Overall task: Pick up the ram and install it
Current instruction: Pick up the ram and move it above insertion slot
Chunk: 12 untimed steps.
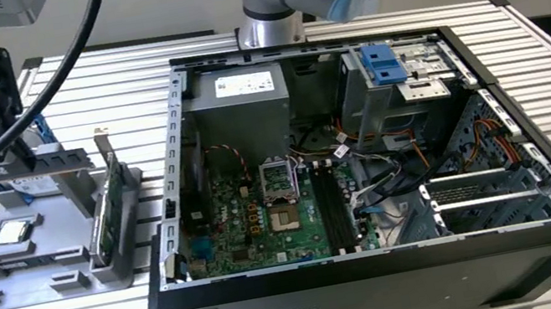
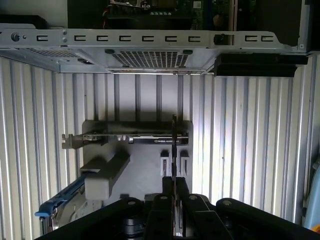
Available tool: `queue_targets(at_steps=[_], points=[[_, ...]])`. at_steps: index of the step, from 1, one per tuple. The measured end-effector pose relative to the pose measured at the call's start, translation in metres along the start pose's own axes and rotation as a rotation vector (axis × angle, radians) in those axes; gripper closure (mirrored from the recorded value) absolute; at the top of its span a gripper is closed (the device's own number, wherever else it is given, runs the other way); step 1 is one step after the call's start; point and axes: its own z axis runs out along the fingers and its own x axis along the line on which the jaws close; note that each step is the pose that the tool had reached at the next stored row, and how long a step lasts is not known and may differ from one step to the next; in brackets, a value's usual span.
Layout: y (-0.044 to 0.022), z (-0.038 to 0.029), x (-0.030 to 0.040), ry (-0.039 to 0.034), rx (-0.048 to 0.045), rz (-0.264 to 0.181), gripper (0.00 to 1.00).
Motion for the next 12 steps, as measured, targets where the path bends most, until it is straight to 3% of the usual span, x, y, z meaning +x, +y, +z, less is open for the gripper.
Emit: queue_targets(at_steps=[12], points=[[0.0114, -0.0003, 0.0001, 0.0, 0.0, 0.0, 1.0]])
